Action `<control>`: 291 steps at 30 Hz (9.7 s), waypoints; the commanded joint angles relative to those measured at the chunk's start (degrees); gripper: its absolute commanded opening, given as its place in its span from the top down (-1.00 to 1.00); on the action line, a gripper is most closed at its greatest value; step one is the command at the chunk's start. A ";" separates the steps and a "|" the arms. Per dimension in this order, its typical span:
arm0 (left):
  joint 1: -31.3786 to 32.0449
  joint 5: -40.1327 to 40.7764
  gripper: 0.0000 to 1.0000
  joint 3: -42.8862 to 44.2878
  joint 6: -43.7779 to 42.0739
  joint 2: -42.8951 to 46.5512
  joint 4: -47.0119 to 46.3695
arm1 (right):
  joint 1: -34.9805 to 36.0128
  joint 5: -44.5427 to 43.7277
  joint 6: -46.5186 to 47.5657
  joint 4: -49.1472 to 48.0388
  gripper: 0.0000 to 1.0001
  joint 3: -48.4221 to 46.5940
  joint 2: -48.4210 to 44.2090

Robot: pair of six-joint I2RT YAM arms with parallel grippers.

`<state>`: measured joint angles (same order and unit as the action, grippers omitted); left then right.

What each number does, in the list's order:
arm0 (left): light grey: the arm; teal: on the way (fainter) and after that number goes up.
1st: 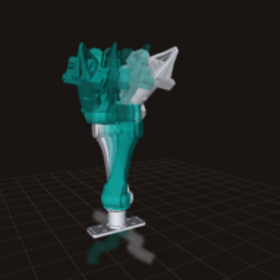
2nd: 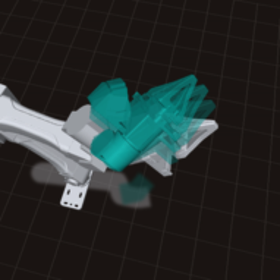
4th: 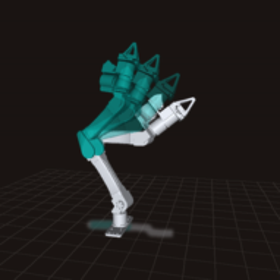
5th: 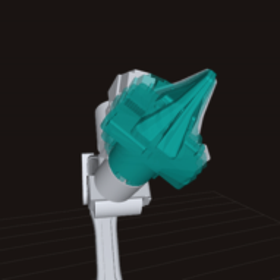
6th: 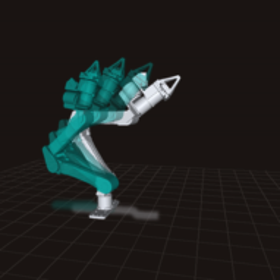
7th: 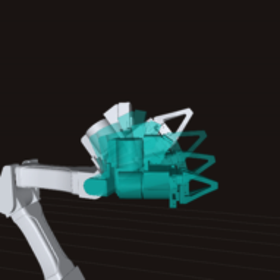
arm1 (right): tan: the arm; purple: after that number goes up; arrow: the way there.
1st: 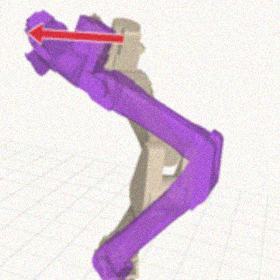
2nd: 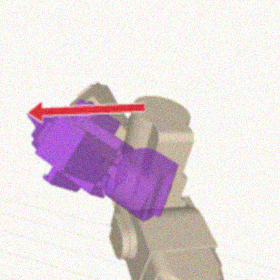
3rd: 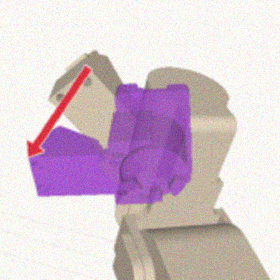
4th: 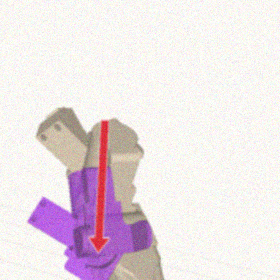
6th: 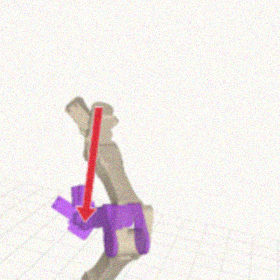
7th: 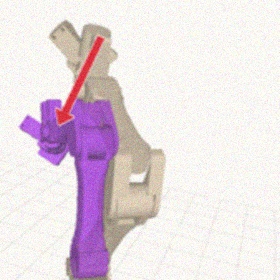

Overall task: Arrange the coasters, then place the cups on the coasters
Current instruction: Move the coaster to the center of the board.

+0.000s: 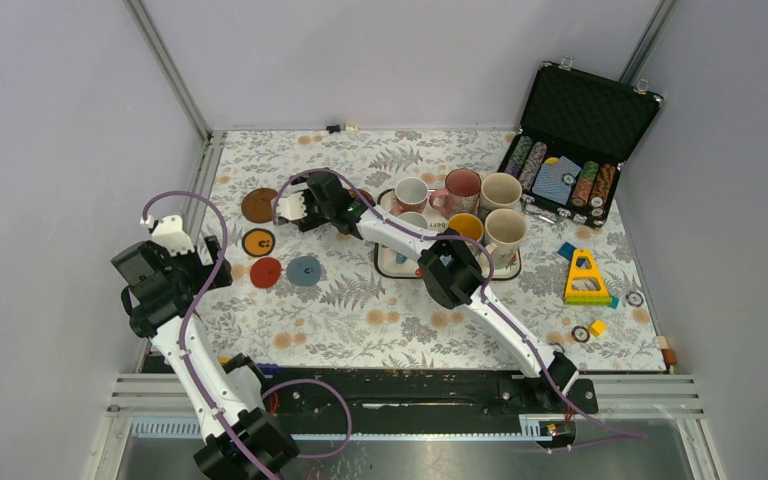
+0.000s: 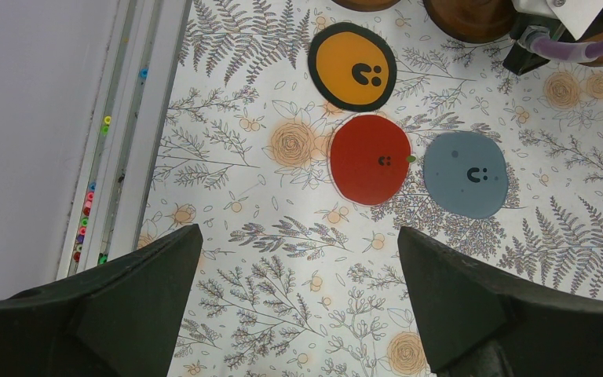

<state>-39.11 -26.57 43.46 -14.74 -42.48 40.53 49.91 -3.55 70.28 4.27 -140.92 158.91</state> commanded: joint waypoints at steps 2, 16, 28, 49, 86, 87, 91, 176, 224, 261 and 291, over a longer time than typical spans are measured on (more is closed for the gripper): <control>-0.39 -1.71 -0.97 0.44 0.24 0.77 -2.87 | -0.61 -0.43 1.68 6.62 -0.99 1.72 -1.86; -0.35 -1.71 -0.97 0.40 0.22 0.86 -2.83 | -0.61 -1.04 2.04 7.11 -0.99 4.58 -3.35; -0.35 -1.64 -0.97 0.40 0.24 0.75 -2.85 | -0.52 -1.58 1.75 6.62 -0.97 4.52 -3.21; -0.35 -1.26 -0.96 0.20 0.10 1.28 -2.85 | 1.01 -8.64 -22.27 14.07 -0.97 14.45 -36.22; 53.43 27.09 -0.97 8.93 -13.40 -38.47 -5.81 | -4.12 0.20 -39.39 24.70 -0.97 108.07 -124.75; 53.58 26.87 -0.97 9.55 -13.73 -40.02 -6.37 | -4.12 -0.21 -39.69 24.77 -0.97 108.16 -124.99; 54.60 21.72 -0.98 10.64 -16.70 -45.04 -6.92 | -4.31 -1.94 -39.23 24.16 -0.97 109.40 -125.11; 58.68 23.46 -0.42 28.18 -27.78 -67.13 9.92 | -6.20 -2.93 -39.66 22.43 -0.91 109.77 -120.15; 63.91 20.74 -0.09 19.65 -6.96 -56.79 -3.18 | -6.75 -4.53 -39.54 21.69 -0.91 109.92 -118.57; 61.50 20.55 -0.97 20.89 -7.27 -45.27 -4.14 | -6.74 -5.40 -39.34 21.03 -0.91 110.24 -118.09; 39.11 32.40 -0.97 13.61 -9.15 -47.88 -7.51 | -7.17 -5.11 -39.79 21.01 -0.90 110.29 -120.81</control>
<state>0.03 5.39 54.50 -23.70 -88.05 35.48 43.35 -8.08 31.14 26.63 -30.30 38.57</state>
